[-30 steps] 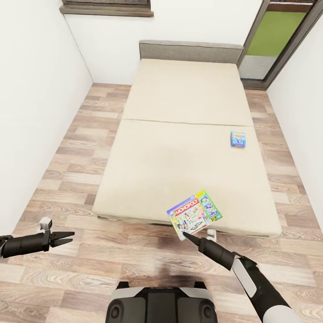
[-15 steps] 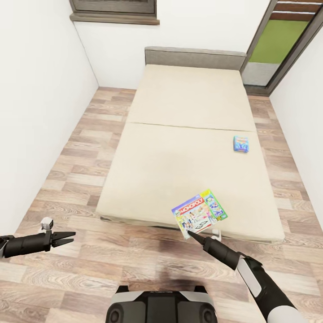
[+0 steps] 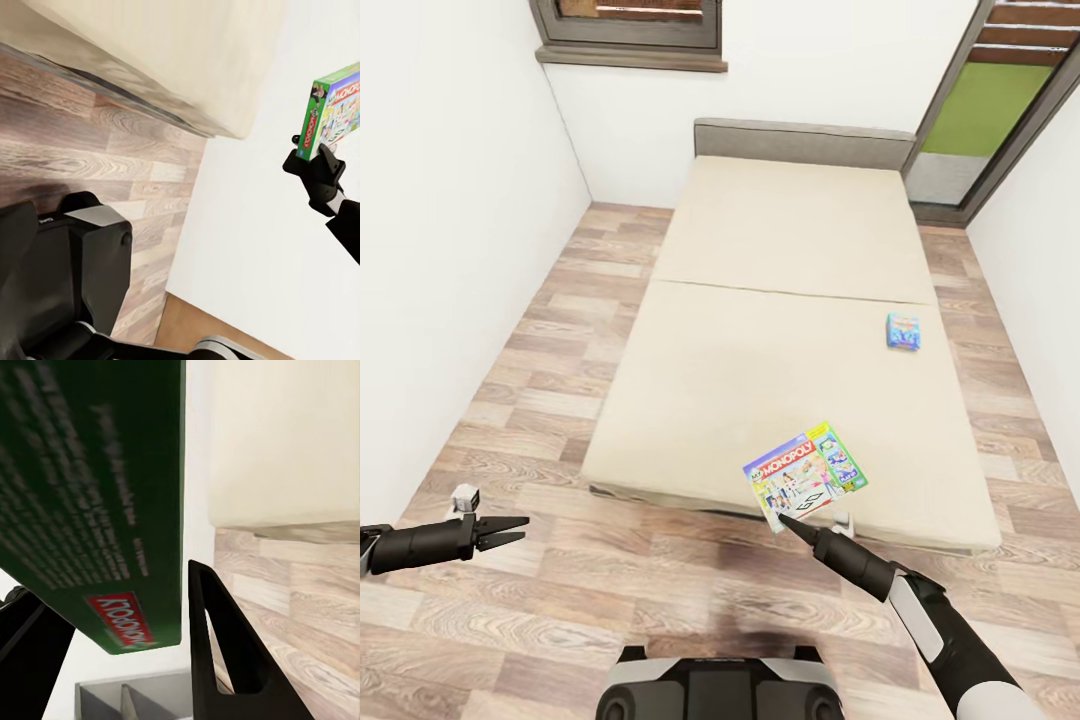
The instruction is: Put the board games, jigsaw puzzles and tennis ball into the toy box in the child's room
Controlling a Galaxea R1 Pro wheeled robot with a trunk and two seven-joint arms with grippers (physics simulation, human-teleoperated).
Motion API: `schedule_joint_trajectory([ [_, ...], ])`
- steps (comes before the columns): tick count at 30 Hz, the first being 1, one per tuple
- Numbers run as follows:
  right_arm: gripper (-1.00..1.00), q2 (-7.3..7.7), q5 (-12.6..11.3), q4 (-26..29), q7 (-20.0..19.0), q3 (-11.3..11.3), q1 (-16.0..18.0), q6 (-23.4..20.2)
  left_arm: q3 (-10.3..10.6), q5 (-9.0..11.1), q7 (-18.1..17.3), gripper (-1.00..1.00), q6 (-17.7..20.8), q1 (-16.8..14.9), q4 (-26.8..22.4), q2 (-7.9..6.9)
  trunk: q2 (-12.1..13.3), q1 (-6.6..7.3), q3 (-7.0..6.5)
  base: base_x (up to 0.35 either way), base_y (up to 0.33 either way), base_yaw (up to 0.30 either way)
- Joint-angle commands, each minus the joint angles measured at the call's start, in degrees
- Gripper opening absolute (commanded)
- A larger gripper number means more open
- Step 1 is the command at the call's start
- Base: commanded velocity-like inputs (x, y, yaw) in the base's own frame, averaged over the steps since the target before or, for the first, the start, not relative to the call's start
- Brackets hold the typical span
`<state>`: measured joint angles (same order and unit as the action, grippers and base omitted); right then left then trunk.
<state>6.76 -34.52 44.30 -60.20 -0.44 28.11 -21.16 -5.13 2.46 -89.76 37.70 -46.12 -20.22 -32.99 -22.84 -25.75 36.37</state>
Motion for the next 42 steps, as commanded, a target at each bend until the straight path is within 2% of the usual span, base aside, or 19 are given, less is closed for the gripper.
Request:
schedule_joint_trajectory([
  [1, -1.00, 0.01, -0.4, 0.0, -0.1, 0.0, 0.0, -0.5, 0.0, -0.1, -0.2, 1.00, 0.6, 0.0, 0.0, -0.01, -0.1, -0.03, -0.03, 0.000, 0.000, 0.072],
  [42, -1.00, 0.07, -0.4, -0.1, -0.2, -0.2, 0.0, -0.5, -0.1, -0.1, -0.2, 1.00, 0.5, 0.0, 0.0, 0.09, -0.1, -0.03, -3.93, 0.000, 0.000, 0.014],
])
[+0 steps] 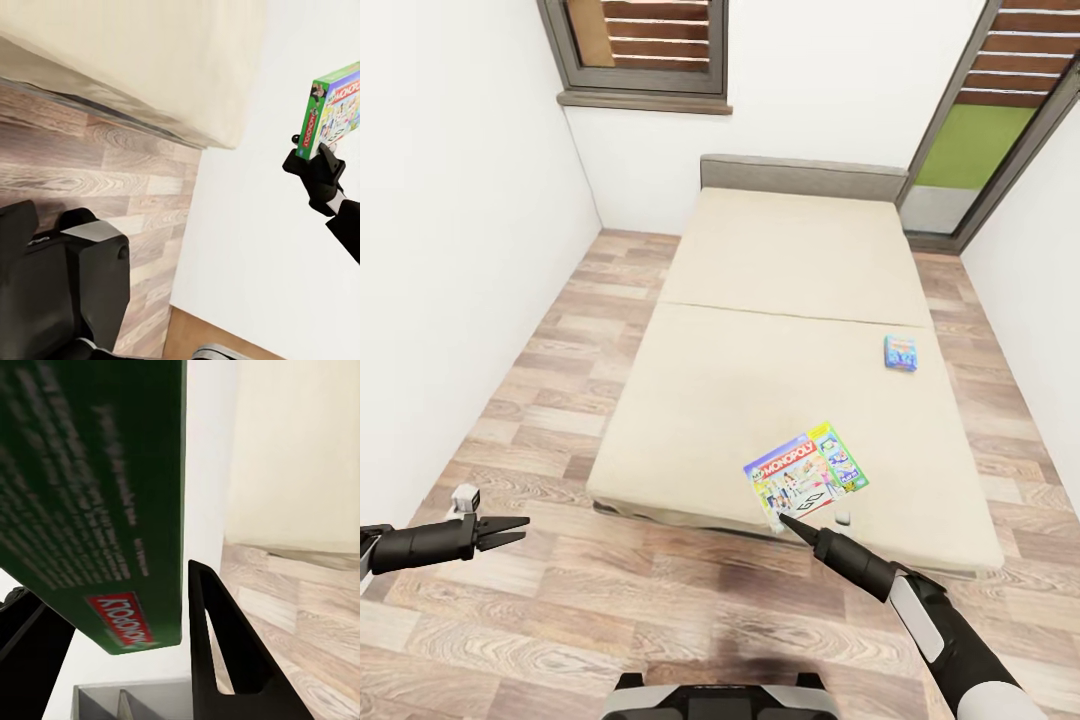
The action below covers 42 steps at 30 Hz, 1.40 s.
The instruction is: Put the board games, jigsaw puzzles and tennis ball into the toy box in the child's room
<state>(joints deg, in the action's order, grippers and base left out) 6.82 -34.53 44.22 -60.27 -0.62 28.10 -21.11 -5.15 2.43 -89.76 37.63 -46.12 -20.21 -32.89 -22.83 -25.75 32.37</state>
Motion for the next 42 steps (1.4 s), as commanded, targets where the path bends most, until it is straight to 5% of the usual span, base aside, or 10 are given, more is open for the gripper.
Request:
schedule_joint_trajectory([
  [1, -1.00, 0.02, -0.4, 0.0, -0.1, 0.0, 0.0, -0.5, 0.0, -0.1, -0.2, 1.00, 0.6, 0.0, 0.0, 0.01, -0.1, -0.03, -0.03, 0.000, 0.000, 0.000],
  [42, -1.00, 0.19, -0.3, -0.2, 0.2, -0.2, 0.0, -0.4, -0.4, -1.6, 2.8, 1.00, 1.0, 0.0, 0.0, 0.17, -0.1, -0.03, -3.02, 0.000, 0.000, 0.055],
])
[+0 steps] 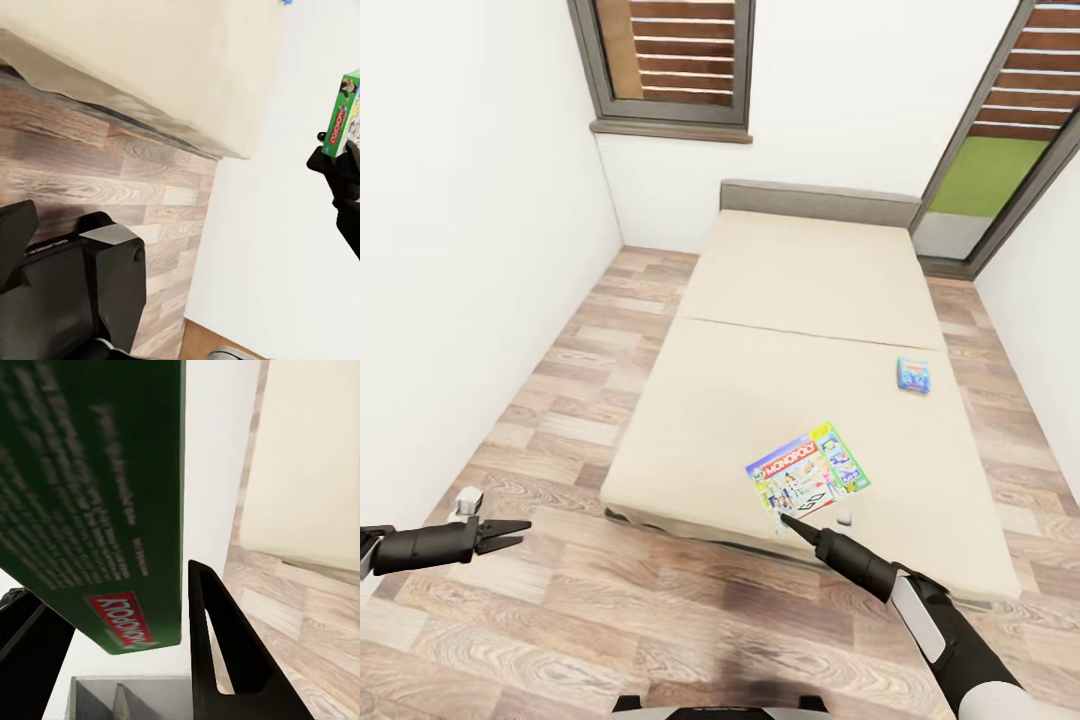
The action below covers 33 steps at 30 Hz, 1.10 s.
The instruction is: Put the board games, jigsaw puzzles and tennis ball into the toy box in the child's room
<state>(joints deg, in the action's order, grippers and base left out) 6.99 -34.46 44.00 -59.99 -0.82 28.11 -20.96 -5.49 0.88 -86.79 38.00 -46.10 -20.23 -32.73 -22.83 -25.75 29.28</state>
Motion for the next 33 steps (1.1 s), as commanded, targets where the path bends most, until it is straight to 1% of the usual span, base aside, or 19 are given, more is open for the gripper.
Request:
schedule_joint_trajectory([
  [1, -1.00, 0.18, -0.4, 0.0, -0.1, 0.0, 0.0, -0.5, 0.0, -0.1, 0.5, 1.00, 0.7, 0.0, 0.0, 0.12, -0.1, -0.03, 0.04, 0.000, 0.000, 0.218],
  [8, -1.00, 0.69, -0.4, -0.1, -0.1, 0.0, 0.0, -0.4, -0.1, 0.0, 3.8, 1.00, 0.9, 0.0, 0.0, 0.75, -0.1, -0.03, -0.27, 0.000, 0.000, 0.243],
  [15, -1.00, 0.73, -0.4, 0.0, -0.2, 0.0, 0.0, 0.6, -0.2, 0.0, 4.1, 1.00, 0.9, 0.0, 0.0, 0.98, -0.1, -0.03, -0.60, 0.000, 0.000, 0.255],
  [29, -1.00, 0.74, -0.4, -0.1, -0.2, 0.0, 0.0, 0.8, -0.1, 0.0, 4.2, 1.00, 0.9, 0.0, 0.0, 1.06, -0.1, -0.03, -1.28, 0.000, 0.000, 0.256],
  [33, -1.00, 0.74, -0.4, -0.1, -0.3, 0.0, 0.0, 0.9, -0.1, 0.0, 4.4, 1.00, 0.8, 0.0, 0.0, 1.30, -0.1, -0.03, -1.53, 0.000, 0.000, 0.230],
])
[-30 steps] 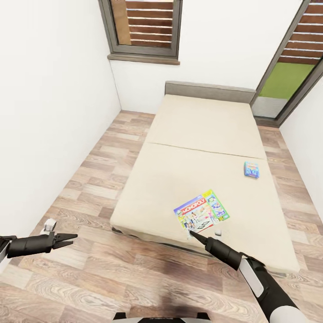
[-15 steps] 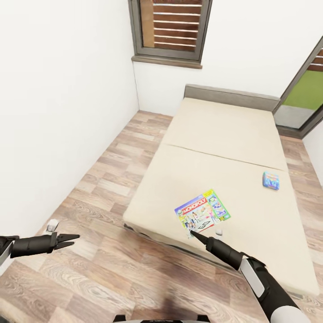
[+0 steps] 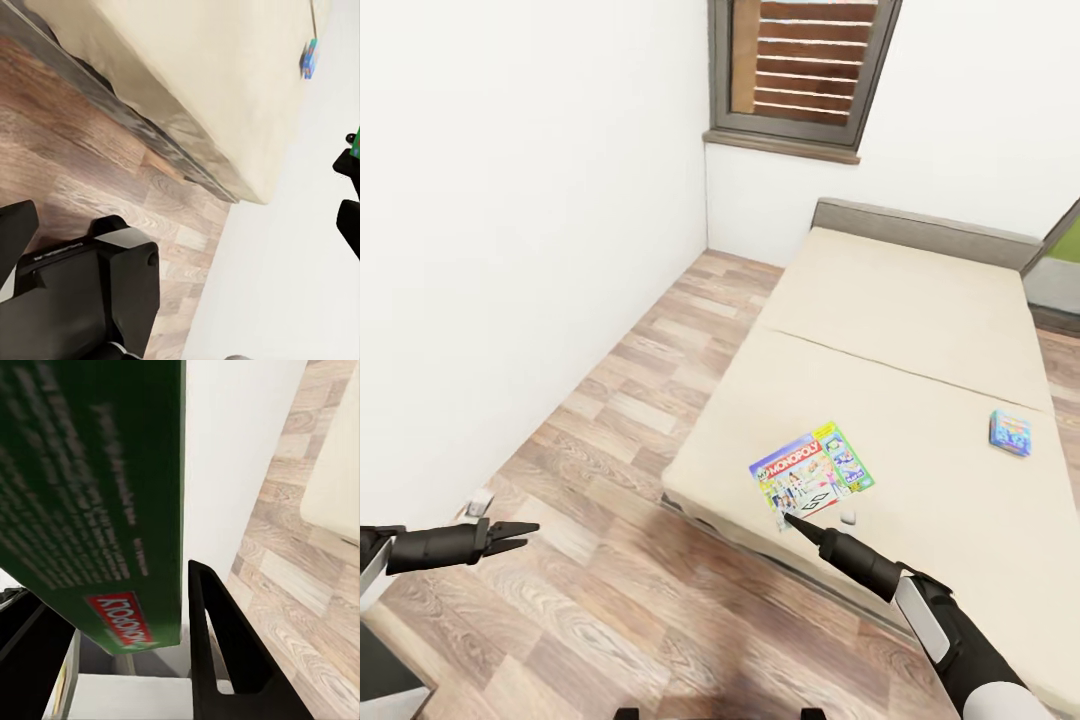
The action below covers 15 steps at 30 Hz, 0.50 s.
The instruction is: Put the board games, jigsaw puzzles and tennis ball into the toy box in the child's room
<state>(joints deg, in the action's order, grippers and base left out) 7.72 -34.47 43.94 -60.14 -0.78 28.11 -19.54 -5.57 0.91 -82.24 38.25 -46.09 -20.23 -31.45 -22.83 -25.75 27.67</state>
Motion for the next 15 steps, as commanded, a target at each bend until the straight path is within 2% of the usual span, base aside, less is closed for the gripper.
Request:
schedule_joint_trajectory([
  [1, -1.00, 0.01, -0.4, 0.0, -0.1, 0.0, 0.0, -0.5, -0.1, -0.1, -0.2, 1.00, 0.6, 0.0, 0.0, 0.17, -0.1, -0.03, 0.00, 0.000, 0.000, 0.200],
  [15, -1.00, 0.10, -0.4, -0.9, -0.1, -0.1, 0.0, 0.4, -0.1, 0.0, -0.1, 1.00, 0.6, 0.0, 0.0, 0.42, -0.1, -0.03, -1.14, 0.000, 0.000, 0.183],
])
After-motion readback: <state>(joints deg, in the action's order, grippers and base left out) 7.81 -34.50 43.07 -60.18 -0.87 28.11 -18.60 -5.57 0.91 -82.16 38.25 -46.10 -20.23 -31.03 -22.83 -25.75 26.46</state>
